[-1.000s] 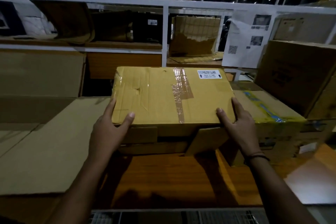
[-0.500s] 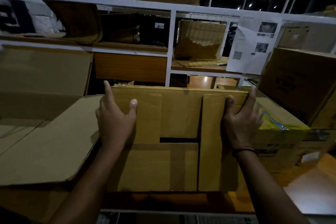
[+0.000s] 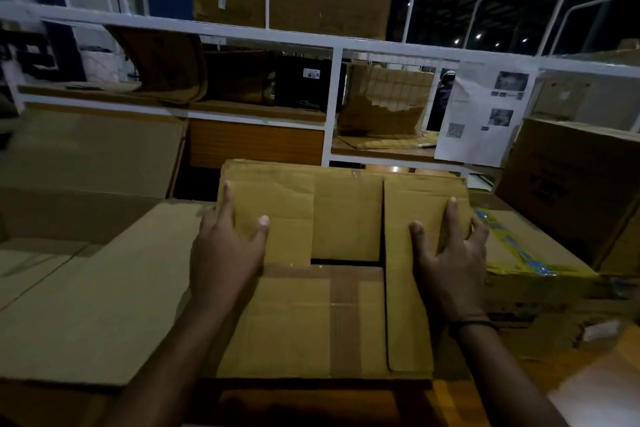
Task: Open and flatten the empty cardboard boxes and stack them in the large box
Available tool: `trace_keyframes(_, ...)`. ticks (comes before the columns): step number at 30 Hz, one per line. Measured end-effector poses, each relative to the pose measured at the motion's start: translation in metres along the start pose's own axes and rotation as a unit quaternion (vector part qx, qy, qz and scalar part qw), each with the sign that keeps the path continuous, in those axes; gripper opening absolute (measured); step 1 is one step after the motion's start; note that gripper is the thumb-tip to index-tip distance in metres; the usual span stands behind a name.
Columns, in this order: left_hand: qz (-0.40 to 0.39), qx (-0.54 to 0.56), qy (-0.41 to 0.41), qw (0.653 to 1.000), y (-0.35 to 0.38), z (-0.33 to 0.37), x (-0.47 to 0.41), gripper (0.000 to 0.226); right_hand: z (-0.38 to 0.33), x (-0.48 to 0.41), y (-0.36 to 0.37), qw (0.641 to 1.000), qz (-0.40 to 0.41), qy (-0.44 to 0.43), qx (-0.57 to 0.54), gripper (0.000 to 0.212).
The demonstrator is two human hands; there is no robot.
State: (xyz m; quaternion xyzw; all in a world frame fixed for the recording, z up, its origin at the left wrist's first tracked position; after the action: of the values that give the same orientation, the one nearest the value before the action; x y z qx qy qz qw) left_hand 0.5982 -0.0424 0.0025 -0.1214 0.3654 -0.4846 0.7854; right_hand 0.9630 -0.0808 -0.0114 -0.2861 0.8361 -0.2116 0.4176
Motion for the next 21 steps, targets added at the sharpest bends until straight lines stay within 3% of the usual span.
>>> trace_keyframes(3, -0.055, -0.079, -0.024, 0.995, 0.018, 0.011, -0.009, 0.085, -0.011, -0.022, 0.009, 0.995, -0.058, 0.005, 0.077, 0.081)
trace_keyframes(7, -0.076, -0.203, 0.01, 0.976, 0.044, 0.014, -0.01, 0.082, -0.015, -0.031, 0.027, 0.982, -0.119, -0.013, 0.143, 0.078)
trace_keyframes(21, -0.178, -0.306, 0.027, 0.935, 0.054, -0.006, -0.028, 0.083, -0.006, -0.027, 0.043, 0.936, -0.265, -0.017, 0.229, 0.095)
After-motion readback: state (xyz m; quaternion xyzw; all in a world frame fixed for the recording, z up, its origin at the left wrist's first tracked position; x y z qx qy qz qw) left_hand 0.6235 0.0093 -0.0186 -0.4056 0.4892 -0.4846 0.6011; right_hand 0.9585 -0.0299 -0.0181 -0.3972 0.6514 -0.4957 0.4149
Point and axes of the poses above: each hand's wrist, its own x-axis away from the middle knuckle, its own y-axis out of the palm, z = x × y, the point moved 5 cm from there along -x, towards the middle knuckle
